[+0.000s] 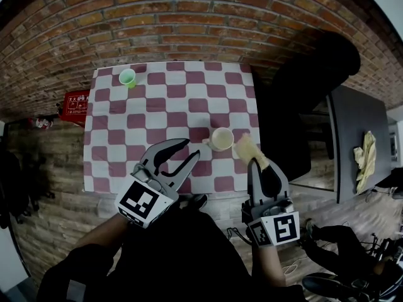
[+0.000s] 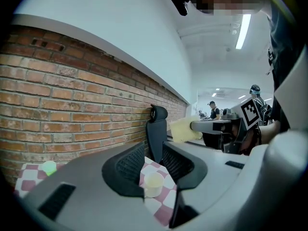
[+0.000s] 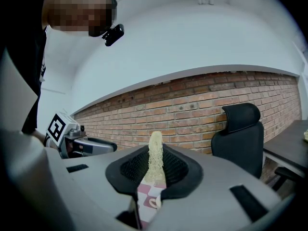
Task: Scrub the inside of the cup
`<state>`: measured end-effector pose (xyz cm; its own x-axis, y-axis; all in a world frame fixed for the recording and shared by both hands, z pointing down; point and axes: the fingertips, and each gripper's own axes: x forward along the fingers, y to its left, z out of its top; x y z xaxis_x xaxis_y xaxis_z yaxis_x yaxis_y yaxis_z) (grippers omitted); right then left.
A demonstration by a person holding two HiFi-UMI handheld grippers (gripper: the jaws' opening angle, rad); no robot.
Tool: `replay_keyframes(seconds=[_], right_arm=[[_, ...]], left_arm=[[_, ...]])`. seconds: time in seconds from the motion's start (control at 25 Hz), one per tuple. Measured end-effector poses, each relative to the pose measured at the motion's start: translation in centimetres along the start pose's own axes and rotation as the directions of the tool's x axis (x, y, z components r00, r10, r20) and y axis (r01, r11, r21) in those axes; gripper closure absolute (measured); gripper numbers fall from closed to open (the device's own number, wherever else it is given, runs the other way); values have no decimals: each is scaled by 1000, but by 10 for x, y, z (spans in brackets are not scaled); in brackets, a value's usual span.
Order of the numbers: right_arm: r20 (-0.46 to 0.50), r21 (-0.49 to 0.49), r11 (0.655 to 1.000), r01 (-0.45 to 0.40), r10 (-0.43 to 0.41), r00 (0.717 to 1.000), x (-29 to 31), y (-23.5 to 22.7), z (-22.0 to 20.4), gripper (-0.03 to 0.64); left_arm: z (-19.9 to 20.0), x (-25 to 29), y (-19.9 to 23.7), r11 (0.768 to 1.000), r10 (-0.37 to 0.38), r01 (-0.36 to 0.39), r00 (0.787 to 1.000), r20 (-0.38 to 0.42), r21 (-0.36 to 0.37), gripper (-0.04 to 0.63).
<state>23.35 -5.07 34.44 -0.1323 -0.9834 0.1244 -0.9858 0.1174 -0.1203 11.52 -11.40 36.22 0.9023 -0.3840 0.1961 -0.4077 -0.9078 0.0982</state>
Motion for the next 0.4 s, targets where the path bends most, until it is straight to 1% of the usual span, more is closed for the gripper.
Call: replay_keyframes(seconds=[0.08, 0.16, 0.4], right_arm=[[0, 0, 1000, 2, -2, 1000, 0, -1, 0, 540], [-1, 7, 1000, 7, -7, 1000, 0, -2, 0, 540], [-4, 5, 1000, 5, -5, 1000, -1, -3, 0, 540]], left_arm=[[-2, 1, 0, 1000, 0, 0, 1000, -10, -2, 470], [-5, 0, -1, 1000, -4, 4, 999, -38, -3, 471], [-9, 1, -1, 1000, -10, 9, 997, -72, -7, 469]])
